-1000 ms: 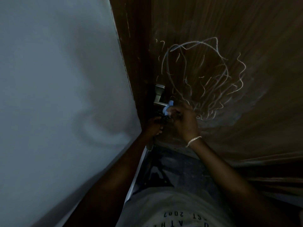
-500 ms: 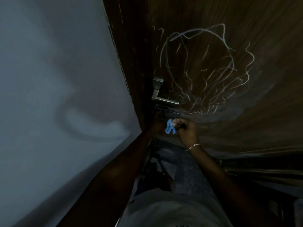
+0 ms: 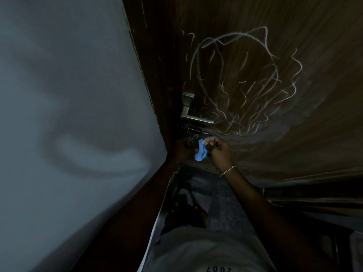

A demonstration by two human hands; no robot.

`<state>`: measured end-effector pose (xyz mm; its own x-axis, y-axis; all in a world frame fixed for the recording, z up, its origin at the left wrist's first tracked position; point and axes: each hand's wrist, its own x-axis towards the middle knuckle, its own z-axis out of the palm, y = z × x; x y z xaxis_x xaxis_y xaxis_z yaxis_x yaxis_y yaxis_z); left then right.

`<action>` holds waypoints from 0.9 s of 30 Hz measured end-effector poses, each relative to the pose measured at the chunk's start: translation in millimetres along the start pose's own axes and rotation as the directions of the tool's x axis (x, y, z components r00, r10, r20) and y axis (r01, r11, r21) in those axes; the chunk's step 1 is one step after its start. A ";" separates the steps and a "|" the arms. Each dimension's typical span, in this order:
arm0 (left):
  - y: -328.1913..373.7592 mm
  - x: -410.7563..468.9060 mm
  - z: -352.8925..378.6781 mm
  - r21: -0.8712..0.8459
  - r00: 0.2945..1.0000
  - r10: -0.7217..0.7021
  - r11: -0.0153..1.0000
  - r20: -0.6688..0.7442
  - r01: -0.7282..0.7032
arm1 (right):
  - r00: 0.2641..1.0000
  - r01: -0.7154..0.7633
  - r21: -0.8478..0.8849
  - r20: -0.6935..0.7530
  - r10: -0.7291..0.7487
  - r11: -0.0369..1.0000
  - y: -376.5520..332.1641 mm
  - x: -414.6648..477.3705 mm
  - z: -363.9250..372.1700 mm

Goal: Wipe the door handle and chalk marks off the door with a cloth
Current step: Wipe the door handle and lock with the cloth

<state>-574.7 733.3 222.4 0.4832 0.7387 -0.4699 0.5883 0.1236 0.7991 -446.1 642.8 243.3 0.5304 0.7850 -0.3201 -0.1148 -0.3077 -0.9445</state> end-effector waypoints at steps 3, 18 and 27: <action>-2.4 2.5 -0.1 -0.030 0.998 -0.043 0.999 -0.034 0.042 | 1.000 0.008 -0.014 -0.007 -0.008 1.000 3.7 -0.5 1.9; -26.8 11.6 -1.1 -0.432 0.959 -0.281 0.871 -0.051 0.232 | 0.996 -0.048 -0.117 -0.076 0.040 0.992 24.0 13.8 13.1; -34.3 21.0 2.0 -0.539 0.939 -0.344 0.796 -0.027 0.276 | 0.990 0.131 -0.475 0.011 -0.143 0.870 35.1 19.5 47.9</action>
<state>-583.4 743.2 184.4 0.2341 0.6684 -0.7060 0.2527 0.6594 0.7081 -480.0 673.1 200.4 0.5322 0.8266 -0.1830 0.3686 -0.4208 -0.8289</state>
